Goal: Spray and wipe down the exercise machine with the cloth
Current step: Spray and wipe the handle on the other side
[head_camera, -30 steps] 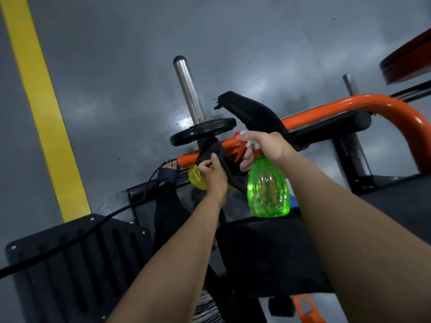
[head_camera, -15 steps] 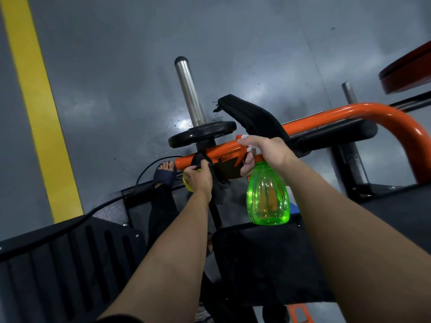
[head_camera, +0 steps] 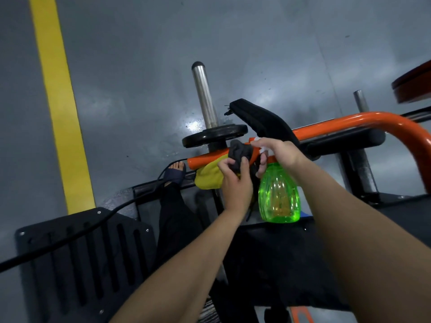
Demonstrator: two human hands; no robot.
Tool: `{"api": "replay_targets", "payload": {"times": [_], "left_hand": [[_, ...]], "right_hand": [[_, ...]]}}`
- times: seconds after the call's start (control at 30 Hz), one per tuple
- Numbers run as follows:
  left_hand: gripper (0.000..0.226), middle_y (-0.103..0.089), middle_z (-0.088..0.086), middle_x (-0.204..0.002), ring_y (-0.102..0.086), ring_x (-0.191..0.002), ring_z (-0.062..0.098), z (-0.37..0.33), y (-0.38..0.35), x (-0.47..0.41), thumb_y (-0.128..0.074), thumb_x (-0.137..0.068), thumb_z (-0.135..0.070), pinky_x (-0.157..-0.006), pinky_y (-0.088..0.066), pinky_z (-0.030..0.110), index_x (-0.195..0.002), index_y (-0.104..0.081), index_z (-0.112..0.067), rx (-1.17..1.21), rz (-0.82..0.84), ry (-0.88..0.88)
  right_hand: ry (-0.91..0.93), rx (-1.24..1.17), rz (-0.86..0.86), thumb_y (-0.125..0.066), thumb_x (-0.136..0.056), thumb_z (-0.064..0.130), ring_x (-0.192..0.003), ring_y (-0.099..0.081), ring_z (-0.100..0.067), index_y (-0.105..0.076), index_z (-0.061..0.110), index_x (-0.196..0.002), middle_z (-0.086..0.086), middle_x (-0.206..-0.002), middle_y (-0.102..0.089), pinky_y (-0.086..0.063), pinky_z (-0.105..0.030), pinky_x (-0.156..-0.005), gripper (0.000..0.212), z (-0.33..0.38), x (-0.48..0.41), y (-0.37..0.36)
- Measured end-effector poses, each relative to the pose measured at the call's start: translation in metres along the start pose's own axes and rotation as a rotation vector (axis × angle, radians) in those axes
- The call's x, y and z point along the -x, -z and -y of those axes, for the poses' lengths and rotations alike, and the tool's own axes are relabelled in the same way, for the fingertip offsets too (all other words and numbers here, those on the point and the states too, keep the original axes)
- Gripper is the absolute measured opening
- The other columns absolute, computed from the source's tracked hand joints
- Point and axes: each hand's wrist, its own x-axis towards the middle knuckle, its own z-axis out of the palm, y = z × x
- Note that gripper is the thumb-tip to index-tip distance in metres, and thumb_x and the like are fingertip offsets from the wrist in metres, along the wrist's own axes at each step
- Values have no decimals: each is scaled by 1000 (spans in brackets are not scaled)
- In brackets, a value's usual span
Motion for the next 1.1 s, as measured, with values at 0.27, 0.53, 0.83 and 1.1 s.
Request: {"api": "replay_targets", "payload": {"times": [0.27, 0.53, 0.83, 1.1], "left_hand": [[18, -55, 5, -109, -54, -106, 28, 58, -3, -59, -52, -97, -56, -92, -47, 41, -96, -40, -43, 31, -121, 96], [22, -40, 8, -125, -38, -118, 24, 97, 7, -103, -59, -100, -30, -105, -34, 34, -105, -42, -17, 21, -353, 367], [56, -52, 5, -126, -58, -107, 19, 112, 17, -102, -65, -71, -83, -93, -49, 37, -90, -34, -40, 218, -190, 367], [39, -49, -5, -102, -54, -86, 7, 93, 10, -73, -66, -98, -39, -71, -44, 21, -112, -33, -24, 249, -170, 365]], "right_hand": [[-15, -96, -16, -79, -79, 32, -64, -65, -38, -68, -16, -97, -20, -64, -59, -60, -48, -81, 51, 3, 3, -4], [-38, -207, -3, -78, -83, 21, -49, -52, -26, -68, -11, -108, -15, -64, -51, -53, -43, -66, 42, 2, -1, -7], [58, -74, -41, -75, -81, 33, -66, -68, -40, -63, -19, -111, -25, -68, -61, -58, -46, -90, 61, -4, -1, -5], [70, -93, -48, -76, -79, 35, -63, -64, -34, -64, -21, -103, -21, -65, -59, -54, -40, -90, 63, -5, 2, -7]]}}
